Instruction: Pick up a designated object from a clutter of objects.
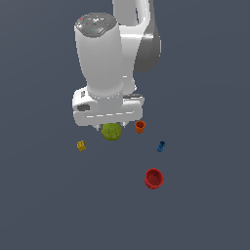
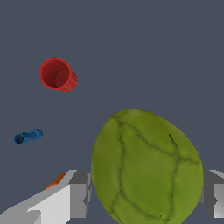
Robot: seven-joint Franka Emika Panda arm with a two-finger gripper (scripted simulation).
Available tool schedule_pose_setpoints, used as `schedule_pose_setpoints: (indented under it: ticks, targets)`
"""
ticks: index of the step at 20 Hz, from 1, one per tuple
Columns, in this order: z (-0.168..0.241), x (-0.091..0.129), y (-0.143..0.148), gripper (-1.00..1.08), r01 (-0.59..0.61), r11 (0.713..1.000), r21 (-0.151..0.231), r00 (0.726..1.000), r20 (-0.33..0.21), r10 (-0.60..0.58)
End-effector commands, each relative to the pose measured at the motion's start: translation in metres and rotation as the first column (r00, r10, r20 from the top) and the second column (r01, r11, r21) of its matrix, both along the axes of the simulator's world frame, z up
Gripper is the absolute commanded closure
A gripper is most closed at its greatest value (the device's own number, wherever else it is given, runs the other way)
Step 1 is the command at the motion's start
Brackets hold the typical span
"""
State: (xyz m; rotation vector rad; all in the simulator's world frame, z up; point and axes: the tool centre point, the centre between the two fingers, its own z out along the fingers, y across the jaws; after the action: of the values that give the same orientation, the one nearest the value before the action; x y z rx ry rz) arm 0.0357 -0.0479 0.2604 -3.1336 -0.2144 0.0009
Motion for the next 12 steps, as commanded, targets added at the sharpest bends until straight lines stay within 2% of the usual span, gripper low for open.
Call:
schedule_pose_setpoints:
  ticks: [1,12]
  targets:
    - [0.021,0.011,-0.003,1.08,0.0,1.0,0.0,1.0,0.001,0.0]
    - [0.094,0.05,-0.016,1.08,0.0,1.0,0.0,1.0,0.001,0.0]
